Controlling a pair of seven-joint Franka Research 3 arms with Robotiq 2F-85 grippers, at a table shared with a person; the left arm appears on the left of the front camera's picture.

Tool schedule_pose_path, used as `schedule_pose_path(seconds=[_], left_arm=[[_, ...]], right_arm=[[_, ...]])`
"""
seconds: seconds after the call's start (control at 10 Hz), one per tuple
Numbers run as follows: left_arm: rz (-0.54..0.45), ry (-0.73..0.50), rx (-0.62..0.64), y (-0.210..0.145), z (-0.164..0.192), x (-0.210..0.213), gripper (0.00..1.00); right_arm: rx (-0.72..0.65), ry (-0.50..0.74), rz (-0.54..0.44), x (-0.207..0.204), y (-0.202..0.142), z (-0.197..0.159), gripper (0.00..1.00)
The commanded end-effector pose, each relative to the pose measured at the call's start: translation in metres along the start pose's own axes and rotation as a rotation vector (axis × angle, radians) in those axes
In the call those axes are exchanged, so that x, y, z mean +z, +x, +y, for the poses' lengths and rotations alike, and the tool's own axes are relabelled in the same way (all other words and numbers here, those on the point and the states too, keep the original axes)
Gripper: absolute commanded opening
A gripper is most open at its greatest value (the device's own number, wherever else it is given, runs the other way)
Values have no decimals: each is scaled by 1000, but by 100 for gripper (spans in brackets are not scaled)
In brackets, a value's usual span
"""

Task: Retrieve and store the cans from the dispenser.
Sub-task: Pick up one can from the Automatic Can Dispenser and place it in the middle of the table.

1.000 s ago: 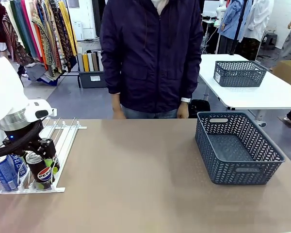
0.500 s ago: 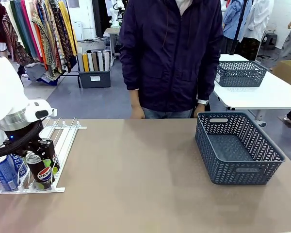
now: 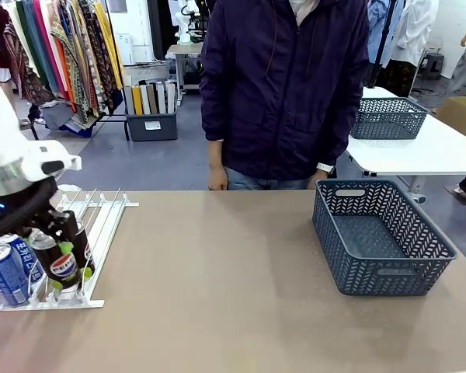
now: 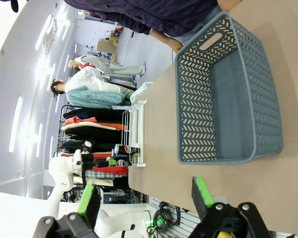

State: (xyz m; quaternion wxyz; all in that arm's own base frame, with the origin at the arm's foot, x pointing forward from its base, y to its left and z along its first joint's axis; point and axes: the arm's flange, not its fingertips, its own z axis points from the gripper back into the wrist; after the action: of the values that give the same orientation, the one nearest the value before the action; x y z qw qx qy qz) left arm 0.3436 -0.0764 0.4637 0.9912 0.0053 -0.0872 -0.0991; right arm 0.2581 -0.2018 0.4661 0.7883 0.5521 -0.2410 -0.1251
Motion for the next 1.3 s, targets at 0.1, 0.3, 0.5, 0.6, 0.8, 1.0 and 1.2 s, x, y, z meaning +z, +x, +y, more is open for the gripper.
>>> schedule_pose_path(seconds=[0.1, 0.3, 0.5, 0.6, 0.8, 1.0, 1.2], left_arm=[[-145, -29, -18, -5, 17, 77, 0], [-153, -46, -3, -5, 19, 122, 0], [-211, -82, 25, -13, 24, 146, 0], [-216, -108, 24, -20, 28, 145, 0], [-190, -42, 19, -10, 21, 142, 0], [-190, -42, 19, -10, 21, 142, 0], [-179, -52, 21, -9, 20, 138, 0]], right_arm=[[17, 10, -2, 3, 2, 2, 100], [17, 10, -2, 3, 2, 2, 100], [17, 10, -2, 3, 2, 2, 100], [17, 10, -2, 3, 2, 2, 100], [17, 10, -2, 3, 2, 2, 100], [17, 10, -2, 3, 2, 2, 100], [17, 10, -2, 3, 2, 2, 100]])
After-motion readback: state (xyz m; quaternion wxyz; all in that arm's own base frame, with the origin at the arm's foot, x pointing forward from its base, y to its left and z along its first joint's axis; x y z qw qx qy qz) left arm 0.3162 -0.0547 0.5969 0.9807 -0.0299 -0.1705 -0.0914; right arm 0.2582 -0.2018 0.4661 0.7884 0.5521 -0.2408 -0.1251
